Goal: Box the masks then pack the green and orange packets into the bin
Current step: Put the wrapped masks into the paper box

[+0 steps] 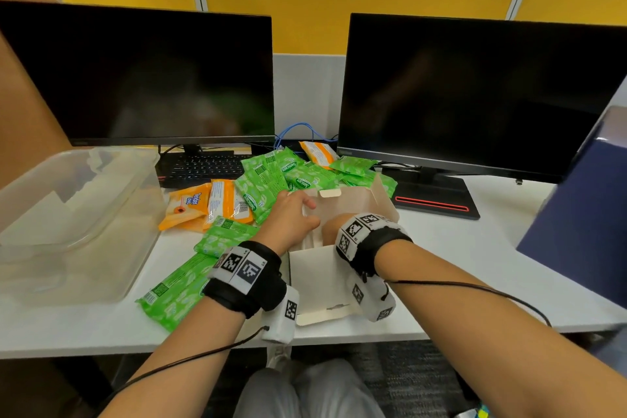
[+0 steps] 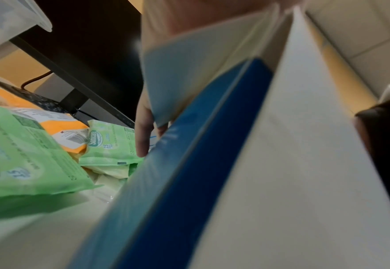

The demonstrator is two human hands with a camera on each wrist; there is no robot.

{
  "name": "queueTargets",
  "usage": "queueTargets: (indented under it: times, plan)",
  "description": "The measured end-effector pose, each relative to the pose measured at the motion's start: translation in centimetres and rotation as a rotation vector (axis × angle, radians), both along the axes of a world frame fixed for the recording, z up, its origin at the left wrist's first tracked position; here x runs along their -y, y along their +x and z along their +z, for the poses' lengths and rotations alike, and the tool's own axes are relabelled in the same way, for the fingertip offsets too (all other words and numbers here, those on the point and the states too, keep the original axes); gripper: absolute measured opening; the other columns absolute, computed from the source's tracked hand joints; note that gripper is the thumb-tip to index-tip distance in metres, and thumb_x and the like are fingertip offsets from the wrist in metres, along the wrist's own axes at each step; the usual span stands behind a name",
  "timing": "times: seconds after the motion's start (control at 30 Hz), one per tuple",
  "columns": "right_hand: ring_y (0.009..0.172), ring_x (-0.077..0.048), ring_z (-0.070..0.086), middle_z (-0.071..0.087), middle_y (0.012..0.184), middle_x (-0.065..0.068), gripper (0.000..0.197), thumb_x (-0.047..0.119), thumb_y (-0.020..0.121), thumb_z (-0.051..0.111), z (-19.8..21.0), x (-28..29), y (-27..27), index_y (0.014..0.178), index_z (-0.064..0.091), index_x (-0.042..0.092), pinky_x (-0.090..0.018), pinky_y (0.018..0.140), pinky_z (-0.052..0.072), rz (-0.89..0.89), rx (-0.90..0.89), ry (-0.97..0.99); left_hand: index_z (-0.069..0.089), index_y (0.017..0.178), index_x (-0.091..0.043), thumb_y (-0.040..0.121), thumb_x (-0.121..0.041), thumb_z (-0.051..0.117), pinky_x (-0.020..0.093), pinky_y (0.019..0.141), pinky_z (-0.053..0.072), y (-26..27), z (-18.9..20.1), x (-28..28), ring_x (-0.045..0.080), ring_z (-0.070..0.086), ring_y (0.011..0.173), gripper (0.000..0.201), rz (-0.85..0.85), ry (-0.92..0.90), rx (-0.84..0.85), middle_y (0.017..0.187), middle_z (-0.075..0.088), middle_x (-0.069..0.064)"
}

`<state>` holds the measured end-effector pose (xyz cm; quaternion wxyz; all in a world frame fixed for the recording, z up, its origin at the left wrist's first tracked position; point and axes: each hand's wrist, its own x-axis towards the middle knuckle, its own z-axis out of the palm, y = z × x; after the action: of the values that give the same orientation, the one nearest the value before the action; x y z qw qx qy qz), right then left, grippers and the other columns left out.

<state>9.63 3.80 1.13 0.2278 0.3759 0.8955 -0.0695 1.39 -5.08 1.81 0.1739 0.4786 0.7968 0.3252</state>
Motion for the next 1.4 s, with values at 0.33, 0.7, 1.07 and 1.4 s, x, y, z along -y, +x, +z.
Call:
queueTargets:
  times: [0.33, 0.7, 1.07, 1.4]
  plan:
    - [0.091, -0.019, 0.06, 0.064, 0.098, -0.002, 0.037, 0.038, 0.079, 0.071, 3.4, -0.1, 0.7, 0.105, 0.066, 0.013, -0.03, 0.082, 0.049, -0.041, -0.145, 0.044, 0.057, 0.116, -0.017, 0.086, -0.017, 0.06, 0.024, 0.08, 0.036, -0.5, -0.3, -1.0, 0.017, 0.045, 0.096, 0.03, 0.062, -0.014, 0.048, 0.128, 0.039, 0.007]
    - [0.094, -0.022, 0.057, 0.062, 0.094, -0.002, 0.022, 0.03, 0.087, 0.059, 3.3, 0.6, 2.9, 0.103, 0.05, 0.019, -0.042, 0.098, 0.044, -0.186, -0.662, 0.082, 0.048, 0.129, -0.021, 0.094, -0.011, 0.039, 0.033, 0.091, 0.038, -0.5, -0.6, -1.6, 0.027, 0.049, 0.107, 0.038, 0.057, 0.03, 0.06, 0.125, 0.043, 0.012]
    - [0.102, -0.027, 0.057, 0.06, 0.118, -0.011, 0.03, 0.024, 0.091, 0.057, 5.5, 1.6, 3.9, 0.117, 0.06, 0.009, -0.03, 0.082, 0.042, -0.015, -0.019, -0.053, 0.05, 0.13, -0.018, 0.088, -0.024, 0.056, 0.03, 0.093, 0.037, -0.4, -0.6, -1.2, 0.026, 0.047, 0.118, 0.042, 0.07, -0.031, 0.068, 0.133, 0.039, 0.01]
    - [0.065, -0.021, 0.069, 0.066, 0.083, -0.01, 0.022, 0.028, 0.091, 0.063, 8.3, 0.9, 4.2, 0.094, 0.058, 0.008, -0.028, 0.059, 0.059, -0.279, -0.744, -0.202, 0.038, 0.14, -0.016, 0.082, -0.027, 0.065, 0.029, 0.092, 0.037, 0.1, -0.2, -1.2, 0.027, 0.044, 0.124, 0.065, 0.032, -0.073, 0.068, 0.139, 0.034, 0.011]
